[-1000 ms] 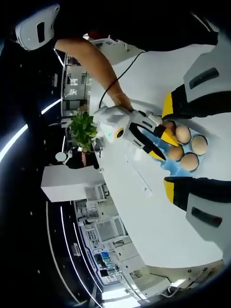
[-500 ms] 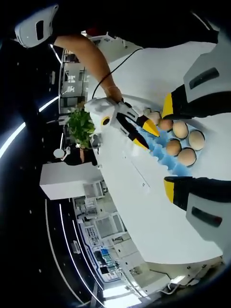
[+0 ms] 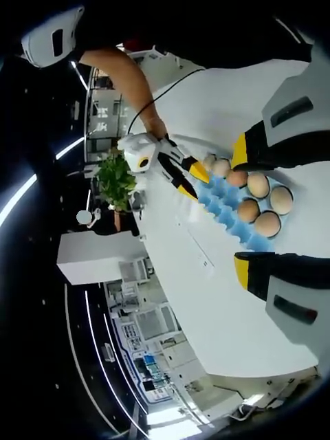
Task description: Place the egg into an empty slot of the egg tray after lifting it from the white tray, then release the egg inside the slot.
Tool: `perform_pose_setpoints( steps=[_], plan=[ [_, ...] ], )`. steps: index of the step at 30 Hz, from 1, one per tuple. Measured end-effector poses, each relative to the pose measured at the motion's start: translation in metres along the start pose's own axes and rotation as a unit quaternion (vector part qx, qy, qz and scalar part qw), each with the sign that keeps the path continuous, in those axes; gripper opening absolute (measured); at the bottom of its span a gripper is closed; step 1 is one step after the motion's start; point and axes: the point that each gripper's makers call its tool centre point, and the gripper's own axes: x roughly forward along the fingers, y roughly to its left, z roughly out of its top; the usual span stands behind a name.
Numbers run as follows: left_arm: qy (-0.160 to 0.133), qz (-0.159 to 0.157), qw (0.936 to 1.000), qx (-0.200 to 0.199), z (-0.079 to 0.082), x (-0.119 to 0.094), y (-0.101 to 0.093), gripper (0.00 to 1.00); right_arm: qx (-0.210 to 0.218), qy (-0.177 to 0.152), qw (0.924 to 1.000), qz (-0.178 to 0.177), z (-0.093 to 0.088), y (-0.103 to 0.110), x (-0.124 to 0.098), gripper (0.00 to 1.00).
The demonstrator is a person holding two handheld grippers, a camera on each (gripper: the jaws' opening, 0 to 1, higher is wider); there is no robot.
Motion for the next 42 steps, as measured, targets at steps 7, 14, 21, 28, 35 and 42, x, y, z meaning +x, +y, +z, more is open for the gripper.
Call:
perform_pose_setpoints(
  steps=[7,14,21,28,35,42],
  plan=[
    [-0.004,0.001,1.0000,0.000,0.002,0.001,0.000,0.47,0.010,0.006,0.9995,-0.028,-0.013,-0.017,-0.022,0.32],
    [-0.008,0.002,1.0000,0.000,0.003,0.000,0.001,0.47,0.016,0.017,0.9983,-0.054,-0.027,-0.032,-0.044,0.32],
    [-0.009,0.005,0.9999,-0.002,0.003,-0.001,0.003,0.47,0.027,0.027,0.9953,-0.089,-0.041,-0.054,-0.070,0.31],
    [-0.011,0.004,0.9999,-0.002,0.004,0.000,0.003,0.47,0.036,0.040,0.9913,-0.120,-0.058,-0.070,-0.095,0.31],
    [-0.010,0.002,0.9999,-0.001,0.005,0.000,0.003,0.47,0.047,0.049,0.9870,-0.146,-0.073,-0.084,-0.114,0.31],
    [-0.012,0.002,0.9999,-0.003,0.006,0.001,0.003,0.47,0.051,0.057,0.9842,-0.160,-0.081,-0.092,-0.125,0.31]
  ],
)
